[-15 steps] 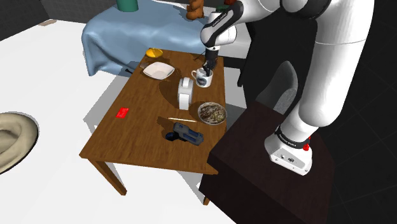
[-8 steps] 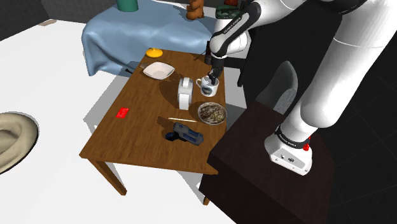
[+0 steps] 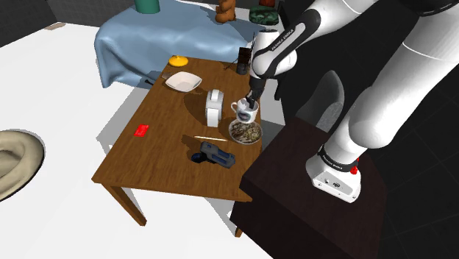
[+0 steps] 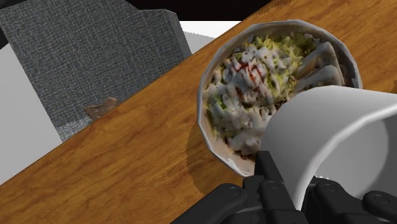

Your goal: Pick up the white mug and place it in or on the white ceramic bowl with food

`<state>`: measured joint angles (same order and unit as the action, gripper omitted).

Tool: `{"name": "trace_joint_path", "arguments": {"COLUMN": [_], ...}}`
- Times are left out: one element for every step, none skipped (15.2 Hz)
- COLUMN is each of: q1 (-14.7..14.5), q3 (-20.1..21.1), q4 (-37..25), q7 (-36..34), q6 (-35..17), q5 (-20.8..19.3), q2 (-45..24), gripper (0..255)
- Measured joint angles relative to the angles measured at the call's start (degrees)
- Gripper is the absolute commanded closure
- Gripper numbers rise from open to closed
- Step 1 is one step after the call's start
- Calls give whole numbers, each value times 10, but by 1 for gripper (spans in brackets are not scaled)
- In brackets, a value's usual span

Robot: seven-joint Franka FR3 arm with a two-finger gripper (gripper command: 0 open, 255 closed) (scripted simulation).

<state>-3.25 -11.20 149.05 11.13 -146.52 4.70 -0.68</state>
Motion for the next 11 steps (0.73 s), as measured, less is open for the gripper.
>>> {"name": "trace_joint_path", "arguments": {"q1": [0, -1, -1, -2, -2, -1, -1, -1, 0, 1, 4], "q3": [0, 1, 2, 4, 5, 6, 7, 9, 10, 13, 14], "q4": [2, 4, 5, 6, 2, 3, 3, 2, 3, 1, -1], "q7": [3, 5, 8, 10, 15, 19, 22, 25, 31, 35, 42], "q6": [-9, -17, -27, -35, -43, -50, -58, -65, -73, -82, -89], "q5": [3, 7, 12, 17, 23, 27, 32, 37, 42, 49, 55], "q2": [-6, -13, -22, -30, -42, -49, -57, -65, -73, -84, -93], "gripper": [255, 255, 255, 255, 255, 255, 255, 255, 255, 255, 255]}}
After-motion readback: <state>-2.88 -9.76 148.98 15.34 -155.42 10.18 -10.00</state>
